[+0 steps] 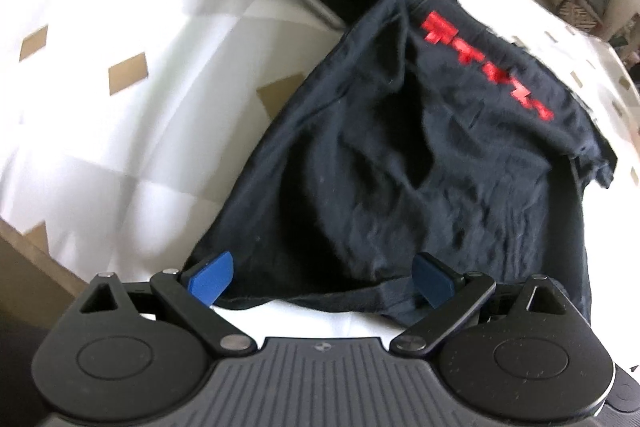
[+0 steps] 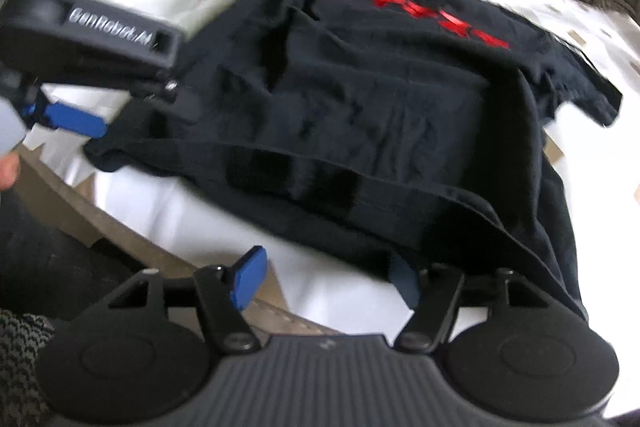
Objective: Fold clothes
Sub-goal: 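Lower the hem onto the T-shirt and open both tools, withdrawing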
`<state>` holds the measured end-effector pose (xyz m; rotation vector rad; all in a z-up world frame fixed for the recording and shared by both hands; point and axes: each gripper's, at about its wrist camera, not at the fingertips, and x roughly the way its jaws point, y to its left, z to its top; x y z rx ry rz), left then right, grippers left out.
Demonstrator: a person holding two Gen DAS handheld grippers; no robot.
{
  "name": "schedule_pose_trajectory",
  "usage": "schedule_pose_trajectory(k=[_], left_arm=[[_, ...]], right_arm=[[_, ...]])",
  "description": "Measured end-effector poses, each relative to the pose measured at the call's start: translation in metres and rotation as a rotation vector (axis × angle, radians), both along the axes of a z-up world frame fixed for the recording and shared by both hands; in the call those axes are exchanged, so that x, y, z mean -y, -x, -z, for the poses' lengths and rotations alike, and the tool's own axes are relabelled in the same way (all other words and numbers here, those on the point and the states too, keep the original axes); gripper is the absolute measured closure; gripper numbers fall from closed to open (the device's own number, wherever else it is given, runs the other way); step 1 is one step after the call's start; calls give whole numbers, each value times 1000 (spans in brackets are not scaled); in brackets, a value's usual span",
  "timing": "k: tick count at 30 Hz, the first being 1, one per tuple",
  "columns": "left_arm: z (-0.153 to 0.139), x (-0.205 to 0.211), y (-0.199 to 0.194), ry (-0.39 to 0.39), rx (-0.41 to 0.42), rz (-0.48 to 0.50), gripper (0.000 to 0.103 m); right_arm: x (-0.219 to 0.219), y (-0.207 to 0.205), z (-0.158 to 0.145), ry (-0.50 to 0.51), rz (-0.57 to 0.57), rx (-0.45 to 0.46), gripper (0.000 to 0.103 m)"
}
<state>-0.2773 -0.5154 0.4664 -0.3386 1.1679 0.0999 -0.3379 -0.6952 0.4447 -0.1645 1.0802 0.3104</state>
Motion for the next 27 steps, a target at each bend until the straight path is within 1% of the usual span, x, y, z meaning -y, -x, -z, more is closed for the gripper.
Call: schedule_pose_trajectory(k=[2,4,7,13,14,15,18,21,27], left_arm=[[-7,0,2,-29,15,10,7],[-11,-3,4,-46,16,8,7],[-12,-11,7,-30,-3,-17,7],[-12,-16,12,-38,-19,-40,7],[-12,-17,13,-39,-23,-43,7],[-12,-18,14,-39,-24,-44,7],[-14,-18,17,-48,-25,-34,7],[-11,-15,18,-70,-45,-2,7],[-11,-9,25,-109,-64,67,7]], right_arm=[[-4,0,0,-6,-17,0,45],[-9,-1,2,8,-29,0,46],[-15,0,4,33,-53,38,46],[-15,-9,7,13,-47,74,45],[-15,-10,7,12,-50,80,47],[-15,-12,7,9,-46,86,51],[-6,-20,5,-66,17,69,53],[5,-30,2,-142,82,45,54],[16,-42,2,-219,153,21,54]])
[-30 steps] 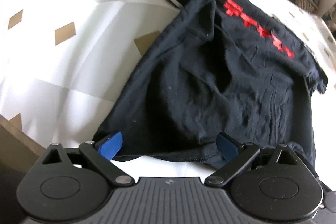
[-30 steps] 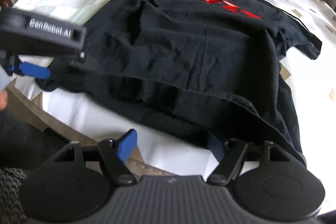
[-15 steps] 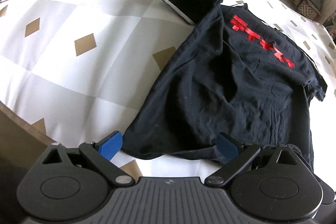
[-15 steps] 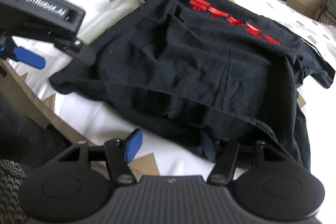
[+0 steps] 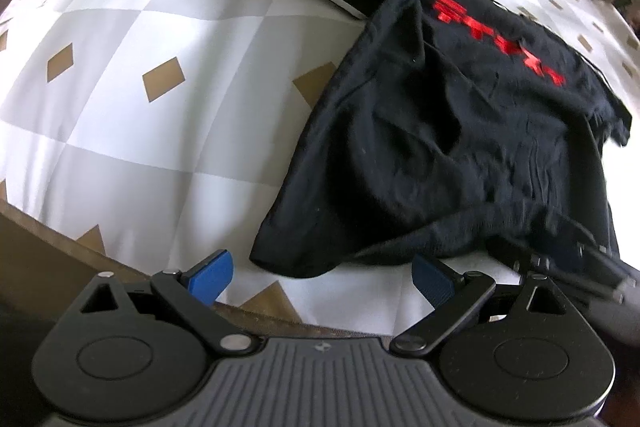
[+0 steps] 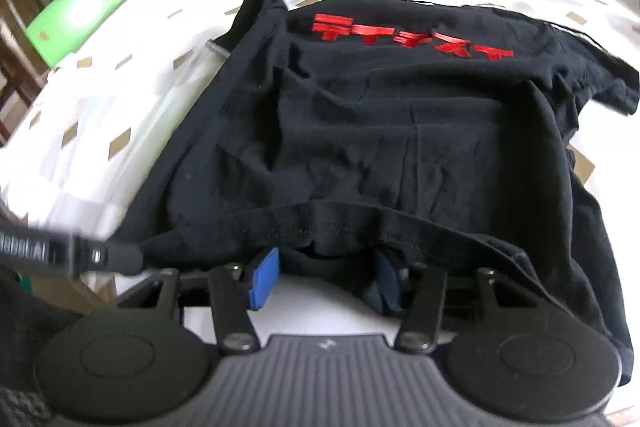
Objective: Fold clothes
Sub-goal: 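Lower the hem onto the T-shirt and open both tools, withdrawing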
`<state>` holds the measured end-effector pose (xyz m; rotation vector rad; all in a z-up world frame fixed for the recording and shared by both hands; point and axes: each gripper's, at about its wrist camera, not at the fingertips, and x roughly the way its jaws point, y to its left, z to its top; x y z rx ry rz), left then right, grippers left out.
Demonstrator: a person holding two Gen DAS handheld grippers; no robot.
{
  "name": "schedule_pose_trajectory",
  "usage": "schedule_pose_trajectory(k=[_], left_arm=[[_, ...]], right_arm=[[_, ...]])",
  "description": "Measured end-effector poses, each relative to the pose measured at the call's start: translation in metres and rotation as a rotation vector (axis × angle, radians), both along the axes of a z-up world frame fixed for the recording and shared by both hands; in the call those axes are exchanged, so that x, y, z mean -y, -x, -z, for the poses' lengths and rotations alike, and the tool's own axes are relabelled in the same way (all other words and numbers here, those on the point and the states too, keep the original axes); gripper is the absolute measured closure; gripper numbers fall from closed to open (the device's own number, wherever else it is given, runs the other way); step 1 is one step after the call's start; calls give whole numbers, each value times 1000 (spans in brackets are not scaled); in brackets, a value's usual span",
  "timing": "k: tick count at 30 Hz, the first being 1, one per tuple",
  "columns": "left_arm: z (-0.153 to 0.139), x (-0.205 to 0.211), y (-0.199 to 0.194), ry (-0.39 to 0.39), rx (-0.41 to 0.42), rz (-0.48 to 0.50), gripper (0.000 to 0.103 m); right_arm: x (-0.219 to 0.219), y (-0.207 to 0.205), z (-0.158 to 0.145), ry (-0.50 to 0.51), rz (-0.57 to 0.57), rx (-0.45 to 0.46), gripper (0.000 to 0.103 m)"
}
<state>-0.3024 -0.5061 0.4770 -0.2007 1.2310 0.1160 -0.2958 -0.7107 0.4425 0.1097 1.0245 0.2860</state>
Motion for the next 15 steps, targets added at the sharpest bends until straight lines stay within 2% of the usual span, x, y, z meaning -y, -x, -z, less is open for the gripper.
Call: schedule_pose_trajectory(k=[5,11,15], left_arm=[[4,0,3,-30,-8,12,7],[12,-7,-2,-57,-4,-54,7],[18,-16,-5,-72,1,-115,7]], right_arm=[[4,-5,0,-47,37,-9,54],[13,-10,-1,-105,85,-16,54],[12,-8,-2,-86,70,-2,53]])
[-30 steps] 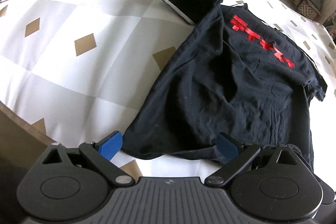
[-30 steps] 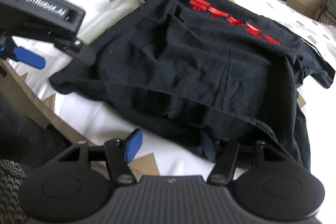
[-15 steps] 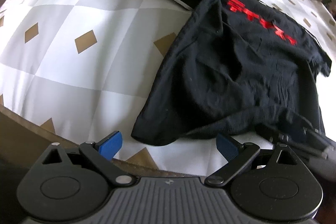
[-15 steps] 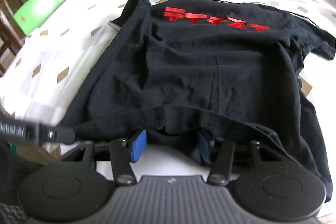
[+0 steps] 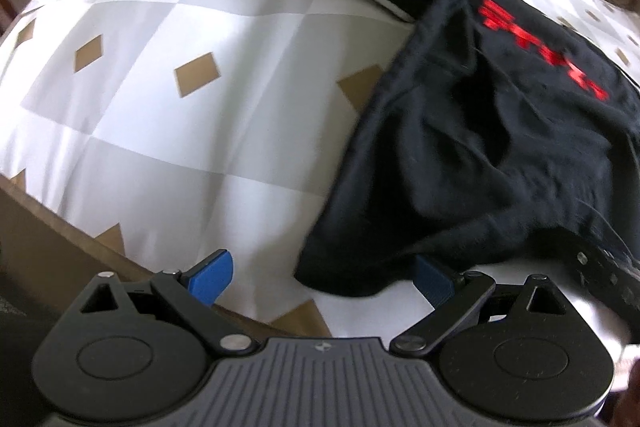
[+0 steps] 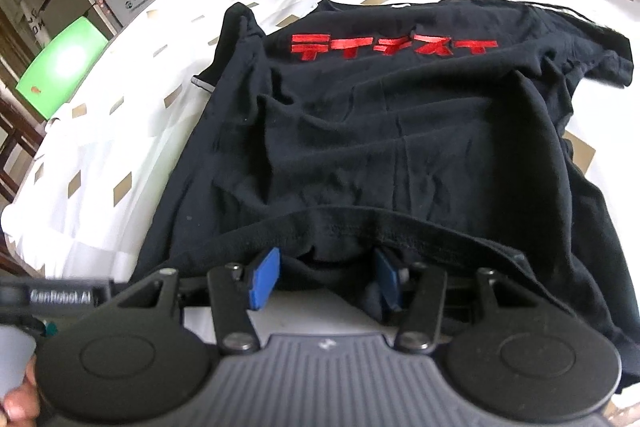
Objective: Fold clothes
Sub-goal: 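Lower the hem onto the T-shirt and open both tools, withdrawing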
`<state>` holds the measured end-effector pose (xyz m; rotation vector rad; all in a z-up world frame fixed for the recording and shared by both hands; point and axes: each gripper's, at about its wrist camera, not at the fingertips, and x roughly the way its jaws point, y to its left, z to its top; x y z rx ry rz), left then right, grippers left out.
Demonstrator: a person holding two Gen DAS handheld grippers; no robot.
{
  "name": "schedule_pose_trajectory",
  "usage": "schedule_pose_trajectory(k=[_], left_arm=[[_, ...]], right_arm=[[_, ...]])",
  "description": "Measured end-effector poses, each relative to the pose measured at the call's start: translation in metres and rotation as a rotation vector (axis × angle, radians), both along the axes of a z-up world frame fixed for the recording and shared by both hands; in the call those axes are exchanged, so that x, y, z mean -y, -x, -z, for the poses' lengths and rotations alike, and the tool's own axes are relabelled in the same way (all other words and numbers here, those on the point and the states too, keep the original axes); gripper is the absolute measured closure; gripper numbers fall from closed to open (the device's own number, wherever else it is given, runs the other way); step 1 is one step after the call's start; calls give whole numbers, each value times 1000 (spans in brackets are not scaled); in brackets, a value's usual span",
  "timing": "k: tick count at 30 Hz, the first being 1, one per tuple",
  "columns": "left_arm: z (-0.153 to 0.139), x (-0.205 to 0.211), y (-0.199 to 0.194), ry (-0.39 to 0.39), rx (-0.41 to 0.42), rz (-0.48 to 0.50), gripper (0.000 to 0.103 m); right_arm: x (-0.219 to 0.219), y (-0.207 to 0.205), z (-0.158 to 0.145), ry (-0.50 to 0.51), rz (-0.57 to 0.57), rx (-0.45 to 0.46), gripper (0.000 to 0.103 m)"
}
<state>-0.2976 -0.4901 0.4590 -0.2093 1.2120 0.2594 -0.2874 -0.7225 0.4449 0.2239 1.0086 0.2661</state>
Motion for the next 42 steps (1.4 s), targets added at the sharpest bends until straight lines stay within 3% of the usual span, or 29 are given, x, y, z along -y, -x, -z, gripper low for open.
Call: schedule_pose_trajectory(k=[17,24,31,42], left_arm=[[14,-22,0,-55,-34,-142,7],[17,-26,0,-32,-38,-175,7],[19,-35,-1,-19,-19,-208,7],[26,-46,1,41,-28,-279,7]], right_arm=[[17,15,-13,58,26,-3,45],[72,25,-37,37,191,27,43],[130,36,-31,69,400,-72,42],[132,60,-23,166,349,-190,39]])
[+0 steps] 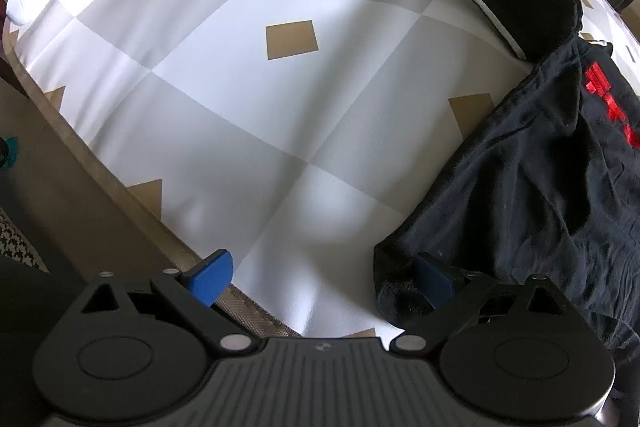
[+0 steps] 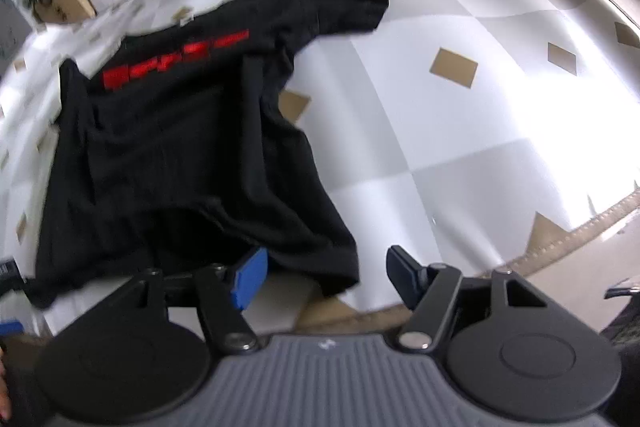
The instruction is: Fold clothes
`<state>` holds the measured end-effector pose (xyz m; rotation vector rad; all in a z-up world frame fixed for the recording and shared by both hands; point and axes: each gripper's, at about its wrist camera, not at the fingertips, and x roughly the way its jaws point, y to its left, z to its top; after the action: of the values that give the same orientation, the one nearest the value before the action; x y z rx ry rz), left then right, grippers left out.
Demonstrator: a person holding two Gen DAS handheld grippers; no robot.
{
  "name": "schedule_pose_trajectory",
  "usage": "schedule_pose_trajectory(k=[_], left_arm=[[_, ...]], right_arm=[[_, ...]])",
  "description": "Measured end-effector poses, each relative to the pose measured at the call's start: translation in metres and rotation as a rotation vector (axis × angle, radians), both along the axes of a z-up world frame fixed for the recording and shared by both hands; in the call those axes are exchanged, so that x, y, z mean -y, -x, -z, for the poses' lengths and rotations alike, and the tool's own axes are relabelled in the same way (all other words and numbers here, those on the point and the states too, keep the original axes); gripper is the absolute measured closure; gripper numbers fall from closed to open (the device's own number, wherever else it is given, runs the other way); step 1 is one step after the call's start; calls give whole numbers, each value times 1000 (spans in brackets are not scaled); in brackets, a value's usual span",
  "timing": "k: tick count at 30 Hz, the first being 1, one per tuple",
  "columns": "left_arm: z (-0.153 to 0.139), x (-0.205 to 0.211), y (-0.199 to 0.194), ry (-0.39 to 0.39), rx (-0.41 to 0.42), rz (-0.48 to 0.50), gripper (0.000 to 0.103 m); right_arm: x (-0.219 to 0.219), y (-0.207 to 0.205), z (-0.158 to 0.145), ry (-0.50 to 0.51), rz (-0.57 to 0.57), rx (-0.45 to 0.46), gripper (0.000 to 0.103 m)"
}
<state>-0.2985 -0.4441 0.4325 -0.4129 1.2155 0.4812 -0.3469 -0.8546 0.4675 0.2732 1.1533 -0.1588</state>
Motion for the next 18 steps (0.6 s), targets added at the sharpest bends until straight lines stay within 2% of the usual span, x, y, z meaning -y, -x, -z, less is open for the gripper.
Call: schedule_pose_trajectory(k=[2,5,9,18], left_arm=[[1,0,0,1,2,-2,7],[2,-1,-1,3,6,-7,7],[1,0,0,-4,9,-9,7],[-1,2,0,-25,14,-9,7]], right_arm=[[-4,0,4,49,-17,-24,39],[-5,0,7,137,-2,-13,39],[-4,-2,14,178,24,1,39],[17,-1,14,259,180,44,38]])
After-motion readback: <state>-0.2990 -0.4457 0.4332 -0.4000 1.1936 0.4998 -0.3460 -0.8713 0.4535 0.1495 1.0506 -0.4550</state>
